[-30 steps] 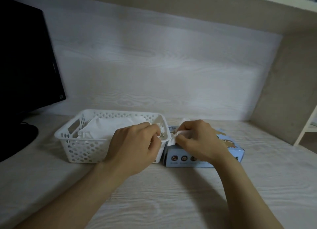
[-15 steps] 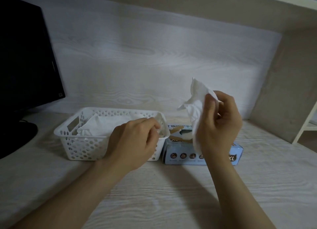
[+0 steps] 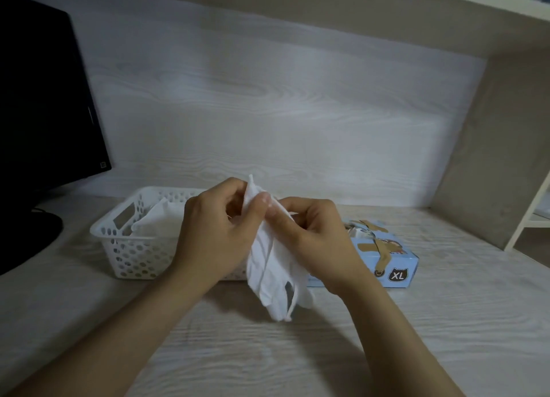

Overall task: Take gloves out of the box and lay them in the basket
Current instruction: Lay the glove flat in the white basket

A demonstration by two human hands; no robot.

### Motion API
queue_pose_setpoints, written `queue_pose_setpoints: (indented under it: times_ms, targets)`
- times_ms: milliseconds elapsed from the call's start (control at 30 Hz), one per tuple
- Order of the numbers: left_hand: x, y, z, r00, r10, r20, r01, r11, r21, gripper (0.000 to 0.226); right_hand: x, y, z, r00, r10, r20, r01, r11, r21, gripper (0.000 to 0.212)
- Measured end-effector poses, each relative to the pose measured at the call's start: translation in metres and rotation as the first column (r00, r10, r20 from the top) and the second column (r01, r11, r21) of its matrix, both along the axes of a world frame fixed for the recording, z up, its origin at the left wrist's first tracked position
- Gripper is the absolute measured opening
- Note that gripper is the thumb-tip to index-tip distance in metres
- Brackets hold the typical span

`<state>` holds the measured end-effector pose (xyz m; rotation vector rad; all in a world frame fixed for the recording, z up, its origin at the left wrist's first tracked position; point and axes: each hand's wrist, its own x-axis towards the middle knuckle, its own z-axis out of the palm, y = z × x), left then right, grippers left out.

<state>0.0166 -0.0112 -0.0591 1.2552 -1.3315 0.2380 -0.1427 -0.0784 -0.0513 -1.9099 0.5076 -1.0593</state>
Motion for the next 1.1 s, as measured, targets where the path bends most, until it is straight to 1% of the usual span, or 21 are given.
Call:
queue_pose_setpoints:
  times_ms: [67, 133, 167, 233, 333, 400, 467, 500, 533, 600, 667, 733, 800, 867, 900, 1000, 1067, 1100]
  targets:
    - [0.004, -0.002, -0.001, 0.999, 0.03, -0.015, -0.03, 1.0, -0.003, 0.03, -0.003, 0.003, 0.002, 0.998, 0.063, -0.028, -0.059, 0.992, 0.107, 0.015]
    - [0.006, -0.001, 0.001, 0.998, 0.05, -0.04, -0.05, 0.999, -0.001, 0.035, -0.004, 0.005, 0.003, 0.996, 0.082, -0.028, -0.076, 0.983, 0.164, 0.011]
    - [0.007, 0.0, 0.002, 0.997, 0.053, -0.059, -0.053, 0.999, 0.003, 0.034, -0.004, 0.005, 0.004, 0.998, 0.063, -0.016, -0.059, 0.985, 0.16, 0.011]
    - [0.01, 0.001, 0.004, 0.994, 0.082, -0.078, -0.081, 0.997, 0.013, 0.034, -0.002, 0.005, 0.005, 0.999, -0.039, 0.024, 0.036, 0.993, 0.115, 0.015]
    - [0.02, 0.001, 0.006, 0.984, 0.172, -0.044, -0.171, 0.985, 0.033, 0.043, -0.002, -0.002, 0.003, 0.974, -0.212, 0.076, 0.208, 0.977, 0.051, 0.023]
    - [0.028, 0.001, 0.008, 0.977, 0.207, -0.051, -0.205, 0.978, 0.04, 0.046, -0.005, -0.004, 0.004, 0.967, -0.25, 0.055, 0.248, 0.968, 0.033, 0.028]
    - [0.033, 0.002, 0.011, 0.977, 0.201, -0.071, -0.199, 0.979, 0.036, 0.045, -0.007, -0.002, 0.007, 0.978, -0.206, 0.013, 0.205, 0.977, 0.059, 0.028]
    - [0.034, 0.003, 0.012, 0.98, 0.181, -0.084, -0.179, 0.983, 0.03, 0.043, -0.007, 0.0, 0.008, 0.984, -0.176, -0.007, 0.177, 0.983, 0.059, 0.027]
    - [0.034, 0.003, 0.014, 0.984, 0.149, -0.099, -0.147, 0.989, 0.025, 0.041, -0.005, 0.0, 0.007, 0.985, -0.169, -0.037, 0.17, 0.985, 0.024, 0.03]
    - [0.03, 0.004, 0.016, 0.991, 0.069, -0.112, -0.068, 0.998, 0.011, 0.037, -0.002, -0.001, 0.002, 0.965, -0.233, -0.119, 0.219, 0.969, -0.118, 0.043]
    - [0.027, 0.007, 0.018, 0.995, -0.008, -0.098, 0.007, 1.0, -0.011, 0.035, 0.003, -0.001, -0.004, 0.944, -0.288, -0.163, 0.244, 0.938, -0.245, 0.053]
    - [0.023, 0.009, 0.02, 0.991, -0.096, -0.096, 0.093, 0.995, -0.028, 0.034, 0.005, 0.0, -0.007, 0.925, -0.342, -0.167, 0.266, 0.895, -0.359, 0.053]
    - [0.02, 0.011, 0.021, 0.98, -0.177, -0.092, 0.175, 0.984, -0.022, 0.033, 0.005, 0.0, -0.008, 0.919, -0.369, -0.139, 0.274, 0.851, -0.448, 0.041]
    - [0.019, 0.011, 0.021, 0.965, -0.244, -0.094, 0.244, 0.97, -0.009, 0.032, 0.005, -0.002, -0.01, 0.936, -0.341, -0.083, 0.267, 0.845, -0.463, 0.023]
    - [0.02, 0.011, 0.021, 0.959, -0.266, -0.098, 0.268, 0.964, -0.001, 0.035, 0.005, -0.003, -0.01, 0.943, -0.326, -0.064, 0.266, 0.857, -0.441, 0.02]
    - [0.02, 0.01, 0.02, 0.941, -0.32, -0.113, 0.327, 0.943, 0.051, 0.049, 0.004, -0.006, -0.008, 0.953, -0.299, -0.038, 0.263, 0.886, -0.383, 0.02]
    - [0.019, 0.01, 0.021, 0.921, -0.364, -0.138, 0.378, 0.921, 0.096, 0.045, 0.003, -0.003, -0.005, 0.97, -0.239, -0.05, 0.206, 0.912, -0.355, 0.009]
    - [0.017, 0.011, 0.021, 0.912, -0.38, -0.155, 0.399, 0.91, 0.113, 0.041, 0.003, 0.001, -0.003, 0.978, -0.202, -0.056, 0.171, 0.924, -0.341, 0.014]
